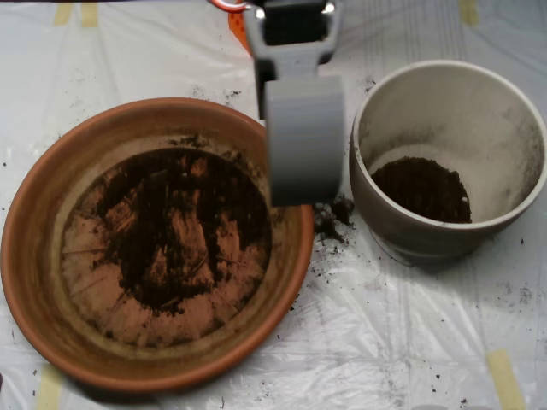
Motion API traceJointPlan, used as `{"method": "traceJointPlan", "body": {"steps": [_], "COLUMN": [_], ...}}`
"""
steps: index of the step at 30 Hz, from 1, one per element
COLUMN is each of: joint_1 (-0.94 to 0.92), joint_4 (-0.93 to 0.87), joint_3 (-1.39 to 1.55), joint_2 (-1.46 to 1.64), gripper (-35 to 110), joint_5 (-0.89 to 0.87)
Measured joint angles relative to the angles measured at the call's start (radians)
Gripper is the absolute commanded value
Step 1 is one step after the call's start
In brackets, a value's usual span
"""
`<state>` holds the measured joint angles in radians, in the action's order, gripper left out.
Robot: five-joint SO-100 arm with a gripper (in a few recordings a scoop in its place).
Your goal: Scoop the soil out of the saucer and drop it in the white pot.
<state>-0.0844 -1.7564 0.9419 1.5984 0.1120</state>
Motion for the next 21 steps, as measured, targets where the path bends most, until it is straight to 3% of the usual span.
{"method": "traceJointPlan", "body": {"steps": [9, 21], "joint_1": [-0.299, -0.399], "joint_4": [0.077, 0.448], "joint_3": [0.097, 0.595], "joint_2": [-0.149, -0.160], "gripper": [44, 53], "joint_5": [0.038, 0.175]}}
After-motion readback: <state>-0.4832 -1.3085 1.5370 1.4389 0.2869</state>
